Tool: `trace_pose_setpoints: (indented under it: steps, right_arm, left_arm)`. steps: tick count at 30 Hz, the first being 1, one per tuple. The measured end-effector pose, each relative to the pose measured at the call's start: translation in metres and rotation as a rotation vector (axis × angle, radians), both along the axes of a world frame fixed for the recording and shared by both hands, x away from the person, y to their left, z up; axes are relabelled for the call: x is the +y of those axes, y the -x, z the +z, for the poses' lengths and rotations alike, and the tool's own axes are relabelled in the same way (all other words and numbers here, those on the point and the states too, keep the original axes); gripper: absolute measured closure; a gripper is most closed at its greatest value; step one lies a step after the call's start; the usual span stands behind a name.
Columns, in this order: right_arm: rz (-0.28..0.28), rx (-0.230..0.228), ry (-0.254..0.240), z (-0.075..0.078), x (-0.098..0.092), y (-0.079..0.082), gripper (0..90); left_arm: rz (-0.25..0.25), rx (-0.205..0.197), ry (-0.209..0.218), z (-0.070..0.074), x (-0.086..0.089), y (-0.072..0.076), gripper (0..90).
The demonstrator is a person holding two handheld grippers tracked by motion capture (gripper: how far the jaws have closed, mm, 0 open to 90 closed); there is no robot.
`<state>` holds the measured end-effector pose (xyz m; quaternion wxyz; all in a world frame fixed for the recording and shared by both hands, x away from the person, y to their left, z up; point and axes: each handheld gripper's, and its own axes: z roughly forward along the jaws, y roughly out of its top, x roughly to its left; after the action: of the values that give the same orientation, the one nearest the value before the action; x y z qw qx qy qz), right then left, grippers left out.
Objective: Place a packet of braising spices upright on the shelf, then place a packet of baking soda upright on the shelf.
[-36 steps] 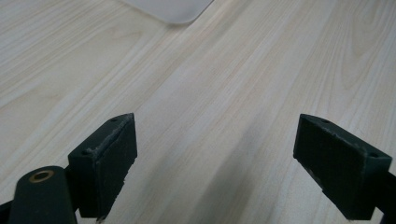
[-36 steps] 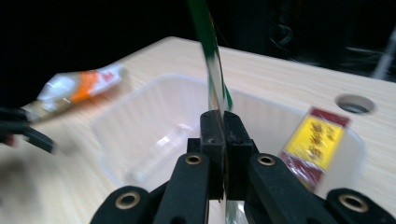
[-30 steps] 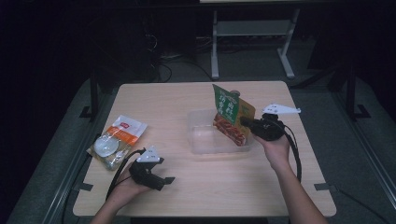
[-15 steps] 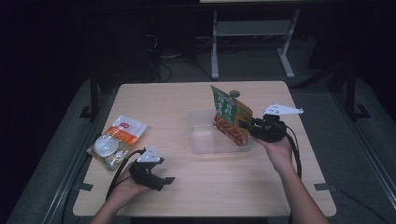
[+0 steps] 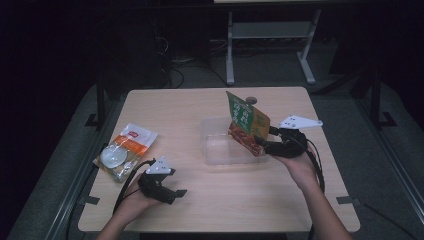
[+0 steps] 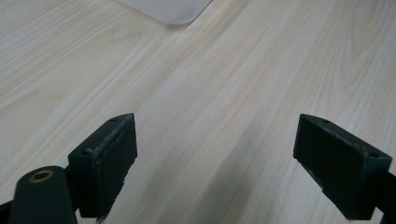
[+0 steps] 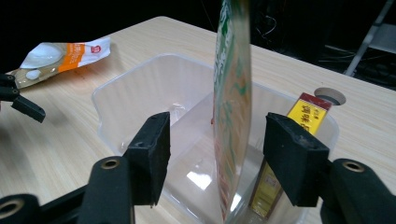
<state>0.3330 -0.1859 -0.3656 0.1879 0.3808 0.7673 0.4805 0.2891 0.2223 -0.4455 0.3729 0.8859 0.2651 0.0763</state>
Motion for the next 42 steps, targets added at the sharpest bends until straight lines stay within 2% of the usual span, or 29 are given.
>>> trace_pose_setpoints:
  steps: [11,17,19,22,25,31,32,34,38,42]
  right_arm:
    - [0.026,0.026,0.010,-0.012,-0.022,0.021,39.1]
    - [0.060,0.065,0.045,-0.021,-0.029,0.035,38.2]
    - [0.079,0.078,0.054,-0.026,-0.028,0.040,38.0]
    - [0.114,0.101,0.056,-0.035,-0.024,0.048,37.4]
    - [0.154,0.121,0.088,-0.044,-0.015,0.055,36.7]
    - [0.255,0.152,0.102,-0.056,0.006,0.055,34.5]
    - [0.293,0.156,0.129,-0.061,0.013,0.055,33.9]
    - [0.302,0.164,0.131,-0.063,0.015,0.055,33.7]
    - [0.347,0.187,0.165,-0.071,0.024,0.054,33.0]
    - [0.368,0.212,0.178,-0.077,0.027,0.053,33.0]
  left_arm:
    - [-0.007,0.015,0.006,-0.002,-0.002,0.001,13.3]
    - [-0.028,0.010,-0.016,-0.001,-0.001,0.000,13.4]
    - [-0.021,0.019,-0.014,-0.002,-0.001,0.000,13.5]
    - [-0.021,0.023,-0.015,-0.002,-0.001,0.001,13.5]
    - [-0.024,0.024,-0.018,-0.002,-0.002,0.001,13.5]
    - [-0.023,0.024,-0.020,-0.002,0.000,0.000,13.5]
    - [-0.017,0.025,-0.014,-0.002,0.001,0.000,13.5]
    - [-0.016,0.025,-0.018,-0.001,0.003,-0.001,13.5]
    - [0.001,0.023,-0.019,0.004,0.006,-0.003,13.7]
    - [0.008,0.009,-0.045,0.012,0.013,-0.005,14.0]
